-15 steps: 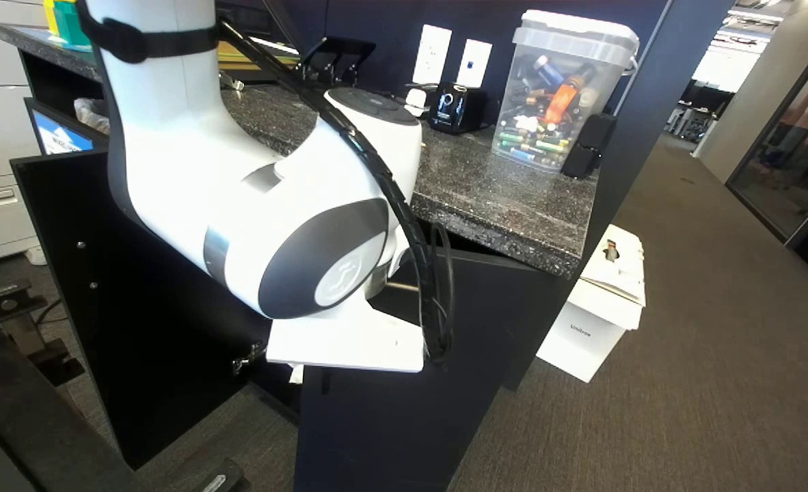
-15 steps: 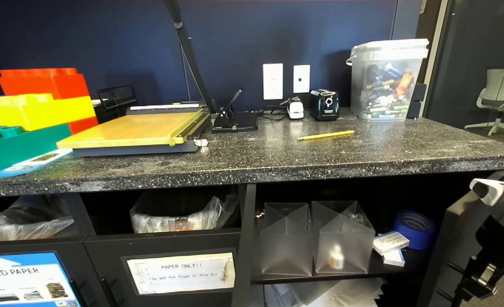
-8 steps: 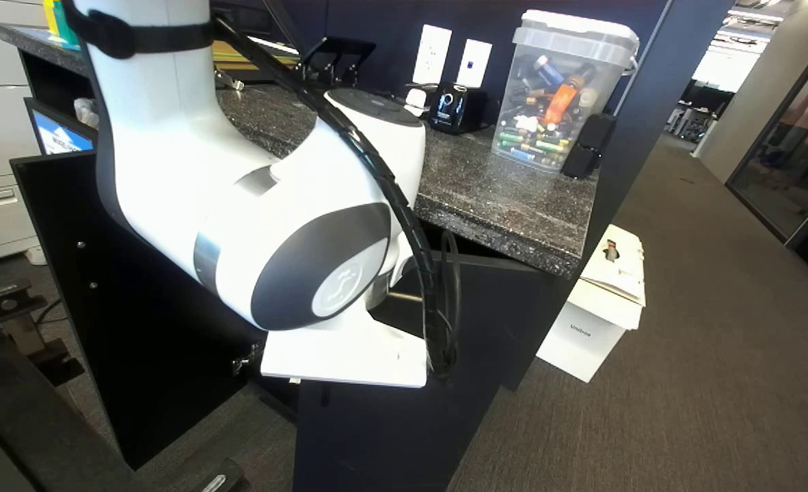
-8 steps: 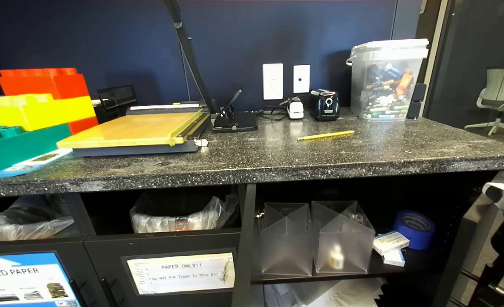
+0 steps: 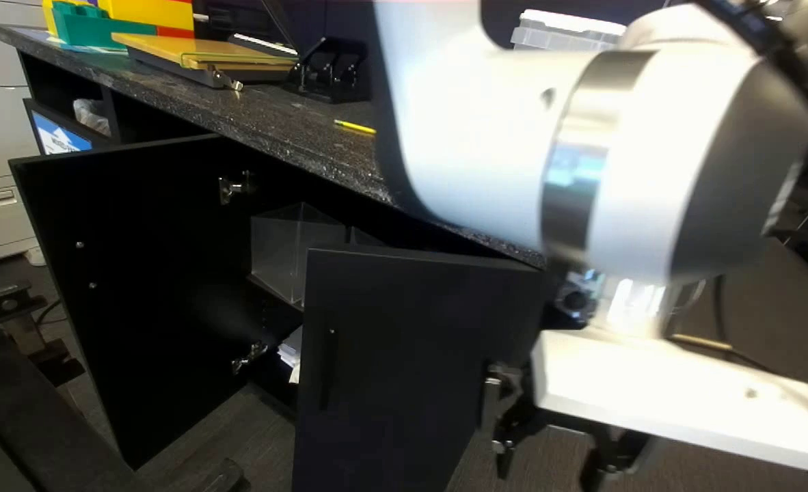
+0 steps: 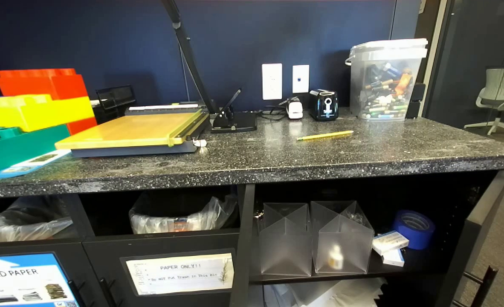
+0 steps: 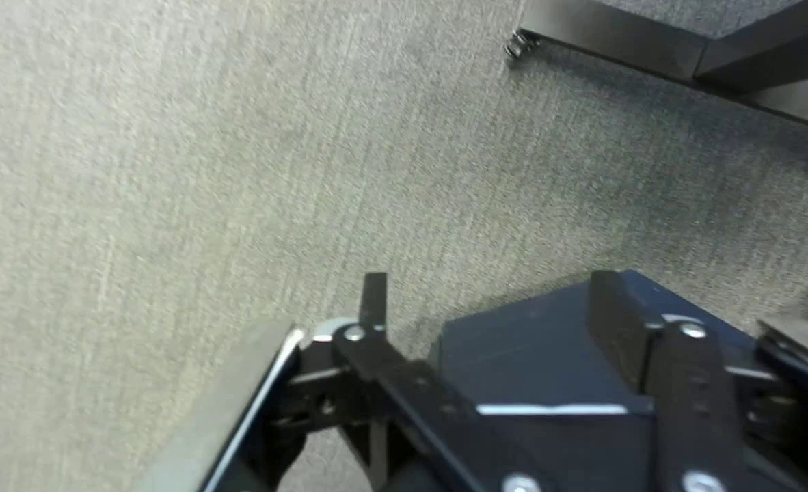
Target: Open the bottom right cabinet door
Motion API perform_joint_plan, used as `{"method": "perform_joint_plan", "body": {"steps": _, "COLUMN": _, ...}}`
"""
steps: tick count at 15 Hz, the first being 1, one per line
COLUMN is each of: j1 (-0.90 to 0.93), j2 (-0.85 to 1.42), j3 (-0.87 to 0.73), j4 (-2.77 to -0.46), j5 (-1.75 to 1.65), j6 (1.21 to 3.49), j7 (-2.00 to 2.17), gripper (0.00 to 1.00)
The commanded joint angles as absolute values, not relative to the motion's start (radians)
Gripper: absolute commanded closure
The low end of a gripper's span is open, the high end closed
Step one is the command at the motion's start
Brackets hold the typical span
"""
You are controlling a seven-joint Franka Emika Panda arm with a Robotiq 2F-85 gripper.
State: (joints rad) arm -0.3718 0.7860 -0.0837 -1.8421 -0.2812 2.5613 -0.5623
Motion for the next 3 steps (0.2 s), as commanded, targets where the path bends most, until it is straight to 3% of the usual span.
{"method": "perform_joint_plan", "body": {"steps": 1, "j1": -0.368, "j2": 0.787, "j3": -0.113, "j4": -1.789, "j5": -0.276, "j6": 2.487, "j7": -0.559, "gripper": 0.00}}
{"method": "perform_joint_plan", "body": {"steps": 2, "j1": -0.372, "j2": 0.785, "j3": -0.124, "j4": -1.760, "j5": -0.278, "j6": 2.460, "j7": -0.561, "gripper": 0.13}}
{"method": "perform_joint_plan", "body": {"steps": 3, "j1": -0.374, "j2": 0.785, "j3": -0.124, "j4": -1.759, "j5": -0.277, "j6": 2.462, "j7": -0.562, "gripper": 0.07}}
